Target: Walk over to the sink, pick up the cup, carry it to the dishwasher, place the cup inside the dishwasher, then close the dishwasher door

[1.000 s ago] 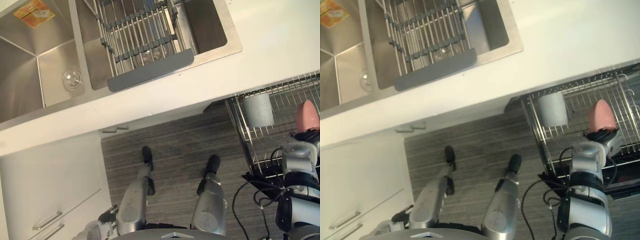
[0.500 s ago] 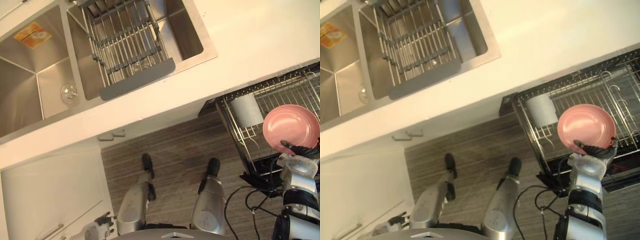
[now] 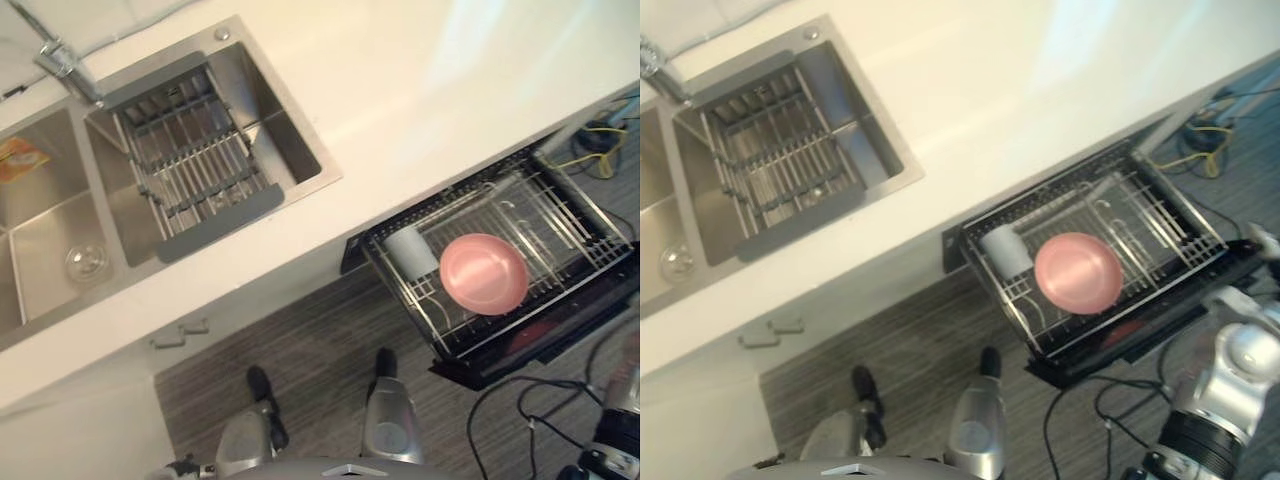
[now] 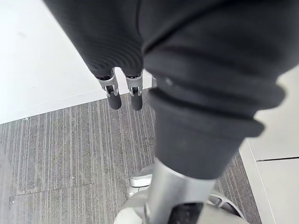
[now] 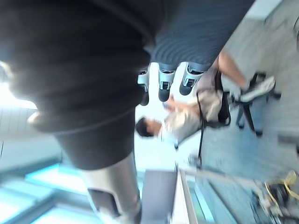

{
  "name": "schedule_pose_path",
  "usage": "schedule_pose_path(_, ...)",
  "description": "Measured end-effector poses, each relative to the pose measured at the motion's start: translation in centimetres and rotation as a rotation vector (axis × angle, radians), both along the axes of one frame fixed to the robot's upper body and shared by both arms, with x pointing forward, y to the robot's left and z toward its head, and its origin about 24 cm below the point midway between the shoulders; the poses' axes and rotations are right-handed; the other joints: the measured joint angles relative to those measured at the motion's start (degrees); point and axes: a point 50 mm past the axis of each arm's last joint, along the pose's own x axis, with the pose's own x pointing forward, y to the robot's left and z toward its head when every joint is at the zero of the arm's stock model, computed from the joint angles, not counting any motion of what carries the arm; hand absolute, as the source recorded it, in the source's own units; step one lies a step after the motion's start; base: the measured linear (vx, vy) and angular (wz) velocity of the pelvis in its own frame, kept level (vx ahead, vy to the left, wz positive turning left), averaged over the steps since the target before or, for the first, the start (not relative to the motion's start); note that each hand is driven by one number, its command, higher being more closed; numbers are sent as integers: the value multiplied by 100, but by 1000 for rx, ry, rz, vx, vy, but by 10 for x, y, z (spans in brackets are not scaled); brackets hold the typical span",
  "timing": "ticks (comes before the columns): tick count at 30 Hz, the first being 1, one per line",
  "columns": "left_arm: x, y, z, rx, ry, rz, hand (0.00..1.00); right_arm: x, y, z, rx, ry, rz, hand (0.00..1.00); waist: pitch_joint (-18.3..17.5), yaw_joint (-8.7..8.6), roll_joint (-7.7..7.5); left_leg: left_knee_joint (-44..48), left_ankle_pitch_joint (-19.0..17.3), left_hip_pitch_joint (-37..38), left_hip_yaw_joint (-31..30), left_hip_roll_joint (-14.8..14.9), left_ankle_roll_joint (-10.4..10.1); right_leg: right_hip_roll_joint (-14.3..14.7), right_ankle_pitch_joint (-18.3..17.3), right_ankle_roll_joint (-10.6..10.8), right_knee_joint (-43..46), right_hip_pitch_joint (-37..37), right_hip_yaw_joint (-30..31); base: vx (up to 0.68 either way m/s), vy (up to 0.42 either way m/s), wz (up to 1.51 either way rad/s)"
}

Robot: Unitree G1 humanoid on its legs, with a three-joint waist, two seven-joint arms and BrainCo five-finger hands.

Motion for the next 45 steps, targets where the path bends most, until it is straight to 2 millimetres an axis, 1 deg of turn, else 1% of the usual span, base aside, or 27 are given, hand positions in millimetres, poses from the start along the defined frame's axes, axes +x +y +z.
schedule_pose_path(1, -3, 2, 0, 6, 20, -9, 0, -16, -11, -7, 57, -40, -63, 100, -33, -77, -44, 0, -49, 116, 101, 46, -26, 71, 25, -17, -83, 75, 62, 63, -13, -46)
schedule_pose_path(2, -5, 2, 0, 6, 33, -13, 0, -25, -17, -11, 81, -49, -92, 100, -85, -111, -56, 0, -73, 142, 153, 62, -43, 105, 30, -19, -107, 71, 120, 77, -1, -53)
schedule_pose_path(3, -9, 2, -1, 5, 57, -13, 0, -43, -25, -20, 129, -67, -136, 100, -155, -163, -77, 0, -121, 217, 278, 89, -72, 160, 51, -27, -159, 67, 213, 78, 6, -49)
schedule_pose_path(5, -16, 2, -2, 13, 103, -7, 0, -70, -36, -34, 196, -73, -190, 100, -228, -314, -86, 0, -185, 328, 476, 133, -110, 245, 67, -28, -221, 74, 351, 87, 7, -48)
schedule_pose_path(7, -19, 3, -2, 25, 127, -1, 0, -92, -43, -45, 258, -113, -227, 100, -251, -421, -76, 0, -233, 420, 623, 157, -143, 307, 70, -31, -242, 69, 486, 52, 6, -42)
schedule_pose_path(8, -18, 3, -2, 29, 132, 2, 0, -105, -45, -54, 305, -153, -249, 100, -269, -441, -64, 1, -267, 447, 720, 177, -164, 349, 70, -31, -250, 69, 565, 18, 2, -42)
schedule_pose_path(9, -18, 2, -2, 30, 133, 3, 0, -110, -45, -58, 326, -173, -252, 100, -281, -446, -56, 1, -279, 475, 766, 186, -169, 368, 70, -31, -253, 69, 599, 9, -3, -39)
schedule_pose_path(11, -19, 1, -3, 31, 146, 10, 0, -124, -37, -82, 410, -214, -266, 100, -300, -447, -54, 175, -383, 492, 863, 255, -190, 411, 69, -34, -257, 76, 662, 63, 1, -21)
schedule_pose_path(12, -18, 1, -3, 29, 144, 18, 0, -125, -33, -90, 434, -225, -263, 100, -299, -429, -56, 318, -455, 478, 871, 292, -196, 411, 69, -34, -257, 80, 670, 31, -10, -6)
schedule_pose_path(14, -14, -2, -3, 19, 132, 33, 0, -123, -16, -116, 516, -230, -238, 100, -315, -367, -24, 673, -630, 371, 882, 386, -174, 398, 63, -42, -257, 165, 650, -13, -5, 2)
schedule_pose_path(15, -14, -3, -3, 18, 132, 34, 0, -120, -11, -121, 532, -227, -224, 100, -314, -342, -24, 715, -654, 367, 881, 401, -178, 394, 62, -42, -259, 188, 636, -10, 1, 13)
schedule_pose_path(16, -11, -4, -3, 15, 134, 32, 0, -113, -1, -134, 570, -217, -189, 100, -339, -287, 17, 799, -675, 339, 881, 410, -153, 364, 60, -42, -268, 235, 595, -18, 4, 17)
schedule_pose_path(17, -10, -5, -3, 13, 137, 32, 0, -110, 5, -140, 590, -209, -175, 100, -354, -268, 42, 825, -683, 312, 879, 412, -141, 341, 58, -40, -271, 251, 552, -38, 4, 30)
schedule_pose_path(18, -9, -8, -4, 14, 137, 33, 0, -103, 15, -151, 629, -193, -150, 100, -377, -222, 82, 861, -689, 250, 871, 407, -131, 294, 54, -37, -269, 257, 467, -44, 1, 33)
schedule_pose_path(19, -5, -9, -3, 14, 126, 33, 0, -98, 24, -160, 662, -182, -123, 100, -384, -122, 114, 906, -706, 192, 841, 403, -100, 262, 54, -37, -259, 253, 414, -48, -2, 30)
schedule_pose_path(22, -2, -10, -3, 5, 115, 46, 0, -84, 39, -172, 710, -164, -69, 100, -387, -3, 142, 942, -682, 63, 821, 373, -21, 135, 32, -17, -207, 256, 226, -40, 3, 42)
schedule_pose_path(23, -1, -11, -3, -4, 110, 63, 0, -78, 44, -176, 727, -125, -50, 100, -386, 18, 156, 931, -629, -27, 810, 327, 35, 26, 12, 13, -177, 258, 77, -21, 20, 54)
schedule_pose_path(25, -1, -12, -3, -13, 105, 86, 0, -74, 48, -183, 755, -94, -53, 100, -387, 44, 168, 916, -570, -135, 754, 261, 56, -91, -10, 45, -150, 259, -78, -5, 31, 60)
schedule_pose_path(28, 4, -14, -3, -22, 89, 105, 0, -78, 59, -207, 858, -47, -93, 100, -388, 194, 170, 723, -393, -238, 498, 61, 107, -293, -39, 91, -126, 285, -363, 24, 36, 58)
schedule_pose_path(30, 6, -15, -3, -28, 82, 110, 0, -77, 70, -222, 929, -41, -105, 100, -393, 293, 178, 633, -290, -307, 487, -29, 166, -401, -47, 102, -125, 309, -540, 9, 38, 45)
schedule_pose_path(33, 3, -16, -3, -42, 79, 136, 0, -60, 80, -228, 963, -20, -47, 100, -391, 338, 190, 531, -225, -309, 363, -133, 209, -508, -77, 146, -94, 386, -697, -5, 30, 30)
schedule_pose_path(34, 3, -17, -3, -49, 70, 138, 0, -49, 84, -227, 971, -19, -22, 100, -387, 346, 197, 519, -212, -326, 318, -176, 227, -571, -109, 183, -45, 386, -754, -22, 22, 31)
schedule_pose_path(36, 2, -19, -3, -73, 57, 144, 0, -45, 88, -231, 984, 18, -12, 100, -382, 347, 205, 431, -157, -379, 227, -264, 260, -660, -161, 208, 60, 327, -822, -33, 17, 28)
schedule_pose_path(37, 2, -20, -3, -83, 48, 146, 0, -39, 93, -232, 996, 42, 5, 100, -386, 373, 265, 345, -84, -410, 205, -317, 283, -719, -195, 220, 153, 243, -840, -37, 6, 26)
schedule_pose_path(39, 2, -23, -4, -88, 37, 145, 0, -37, 98, -234, 1001, 71, 26, 100, -383, 372, 300, 242, 23, -475, 134, -398, 332, -811, -247, 258, 255, 189, -953, -30, 0, 33)
schedule_pose_path(43, 0, -27, -5, -112, 14, 161, 0, -38, 106, -238, 998, 133, 30, 100, -390, 501, 344, 203, 102, -504, 18, -502, 370, -982, -351, 296, 485, 131, -1035, -22, 2, 18)
schedule_pose_path(45, -2, -29, -5, -123, 6, 174, 0, -33, 111, -239, 991, 161, 58, 100, -393, 501, 378, 131, 193, -505, -59, -567, 388, -1055, -372, 319, 519, 134, -1119, -44, 10, 21)
